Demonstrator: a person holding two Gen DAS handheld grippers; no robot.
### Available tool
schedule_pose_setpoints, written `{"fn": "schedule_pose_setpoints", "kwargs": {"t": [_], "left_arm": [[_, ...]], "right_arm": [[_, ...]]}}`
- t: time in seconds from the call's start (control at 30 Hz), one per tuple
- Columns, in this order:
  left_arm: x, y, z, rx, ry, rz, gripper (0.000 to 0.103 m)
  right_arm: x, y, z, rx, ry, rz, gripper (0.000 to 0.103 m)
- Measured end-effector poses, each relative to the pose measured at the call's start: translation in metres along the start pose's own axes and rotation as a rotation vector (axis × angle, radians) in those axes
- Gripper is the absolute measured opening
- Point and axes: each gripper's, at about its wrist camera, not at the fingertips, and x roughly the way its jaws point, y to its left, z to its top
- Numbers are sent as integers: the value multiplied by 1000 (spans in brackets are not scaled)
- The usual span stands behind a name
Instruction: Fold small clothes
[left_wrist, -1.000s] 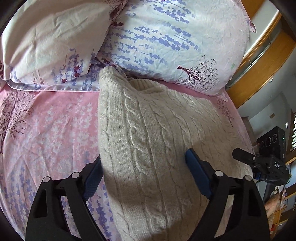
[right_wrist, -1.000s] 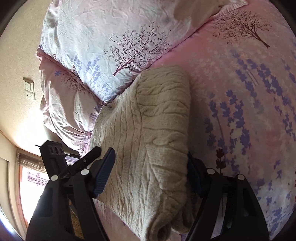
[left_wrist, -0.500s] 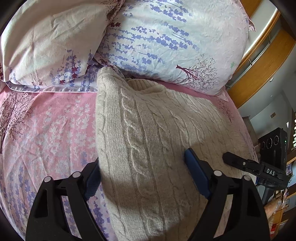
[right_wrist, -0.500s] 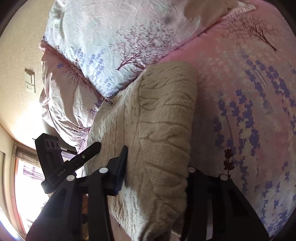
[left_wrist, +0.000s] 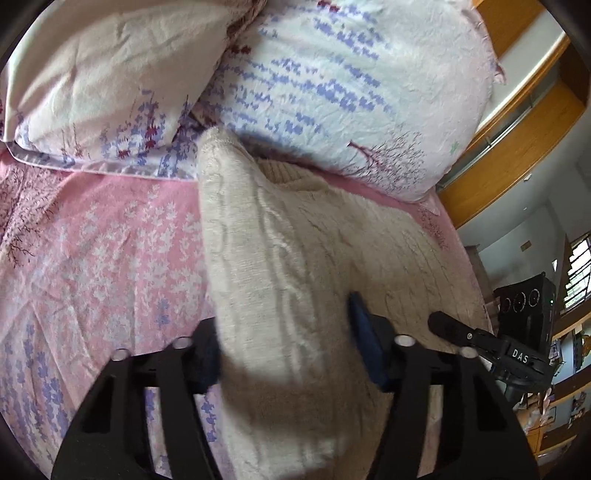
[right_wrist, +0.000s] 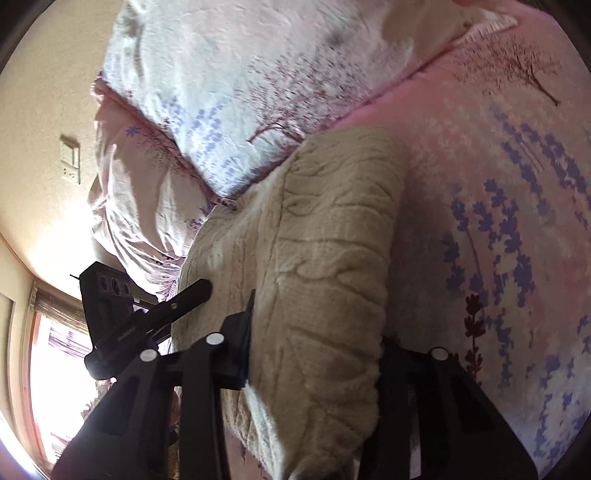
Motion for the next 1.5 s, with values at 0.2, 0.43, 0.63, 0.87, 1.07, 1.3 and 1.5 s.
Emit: {"fn": "schedule_pose_setpoints", "kwargs": {"t": [0.2,0.43,0.63,0.87,1.07,1.3,1.5], "left_arm": [[-40,8,-5,6,-50,-50,39],[-100,44,-11,3,-104,-18,39],[-117,80,-11,-1,-136,52,40],[-90,128,-20,-119,-72,24,49],[-126,116,-32,-54,-150,112,49],[-154,52,-36,201,-327,274,50],[-102,70,-14,112,-154,336,49]], "right_arm": [[-6,42,-6,-90,-18,15,31],[22,92,-16,-230,7,25,30],[64,118,-28,-305,18,17,30],[92,84,-36,-168,109,-17,39],[46,72,-41,-117,47,2,44],[24,75,-56,-148,17,-32,23],[36,53,-72,-79,75,-138,16]]}}
